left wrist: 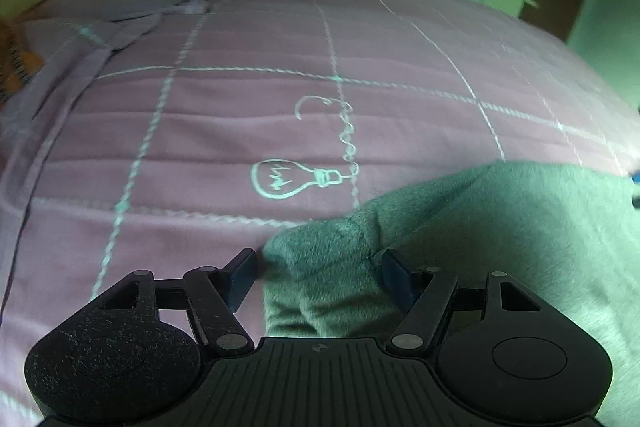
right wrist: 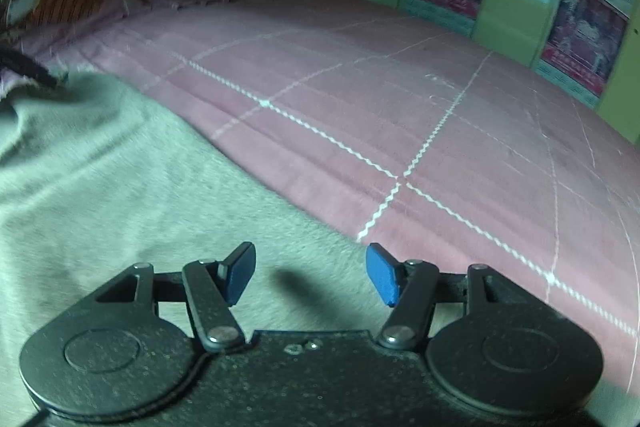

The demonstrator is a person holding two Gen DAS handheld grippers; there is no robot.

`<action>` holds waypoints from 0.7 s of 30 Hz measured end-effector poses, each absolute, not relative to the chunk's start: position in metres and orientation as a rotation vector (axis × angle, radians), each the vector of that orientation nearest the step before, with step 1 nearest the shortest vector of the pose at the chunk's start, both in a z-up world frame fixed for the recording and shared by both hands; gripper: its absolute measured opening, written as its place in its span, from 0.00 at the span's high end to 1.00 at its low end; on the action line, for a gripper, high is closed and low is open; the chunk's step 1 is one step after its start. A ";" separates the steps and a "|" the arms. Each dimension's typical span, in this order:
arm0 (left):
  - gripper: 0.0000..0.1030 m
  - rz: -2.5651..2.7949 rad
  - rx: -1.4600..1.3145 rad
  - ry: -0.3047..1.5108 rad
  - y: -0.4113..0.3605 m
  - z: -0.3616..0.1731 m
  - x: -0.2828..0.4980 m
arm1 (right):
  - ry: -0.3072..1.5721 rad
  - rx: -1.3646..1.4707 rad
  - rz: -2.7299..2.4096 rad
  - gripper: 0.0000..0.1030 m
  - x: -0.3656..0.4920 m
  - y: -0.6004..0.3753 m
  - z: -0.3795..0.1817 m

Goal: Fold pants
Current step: 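Lower both tools to the pant leg hems and close on them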

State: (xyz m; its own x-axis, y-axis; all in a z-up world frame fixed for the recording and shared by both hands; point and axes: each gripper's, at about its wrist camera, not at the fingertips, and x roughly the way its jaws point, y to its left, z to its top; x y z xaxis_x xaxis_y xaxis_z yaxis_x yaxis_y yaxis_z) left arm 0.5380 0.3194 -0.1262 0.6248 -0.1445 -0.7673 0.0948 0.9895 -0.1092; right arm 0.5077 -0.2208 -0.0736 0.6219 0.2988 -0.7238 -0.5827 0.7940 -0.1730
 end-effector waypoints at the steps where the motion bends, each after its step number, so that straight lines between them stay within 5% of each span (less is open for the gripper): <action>1: 0.33 -0.150 -0.057 0.890 0.319 -0.128 0.542 | 0.761 -0.424 0.541 0.42 0.514 -0.221 -0.077; 5: 0.30 -0.191 -0.075 0.888 0.325 -0.135 0.549 | 0.780 -0.450 0.590 0.37 0.526 -0.218 -0.082; 7: 0.35 -0.198 -0.072 0.885 0.325 -0.135 0.548 | 0.801 -0.450 0.618 0.37 0.532 -0.217 -0.081; 9: 0.51 -0.207 -0.075 0.877 0.325 -0.133 0.546 | 0.829 -0.458 0.639 0.39 0.539 -0.217 -0.081; 10: 0.52 -0.204 -0.081 0.872 0.326 -0.133 0.544 | 0.840 -0.467 0.650 0.42 0.541 -0.216 -0.081; 14: 0.63 -0.176 -0.093 0.861 0.323 -0.135 0.544 | 0.879 -0.481 0.659 0.86 0.544 -0.211 -0.080; 17: 0.85 -0.172 -0.081 0.807 0.317 -0.118 0.531 | 0.845 -0.524 0.606 0.93 0.531 -0.200 -0.077; 21: 0.85 -0.209 -0.131 0.631 0.329 -0.078 0.481 | 0.713 -0.511 0.572 0.94 0.489 -0.206 -0.039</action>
State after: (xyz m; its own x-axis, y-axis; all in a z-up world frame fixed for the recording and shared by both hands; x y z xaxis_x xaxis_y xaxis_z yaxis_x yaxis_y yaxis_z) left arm 0.4813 0.3292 -0.0780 0.7876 -0.2327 -0.5705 0.1534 0.9709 -0.1842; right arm 0.4892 -0.2058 -0.0389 0.6190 0.3069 -0.7230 -0.6393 0.7316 -0.2368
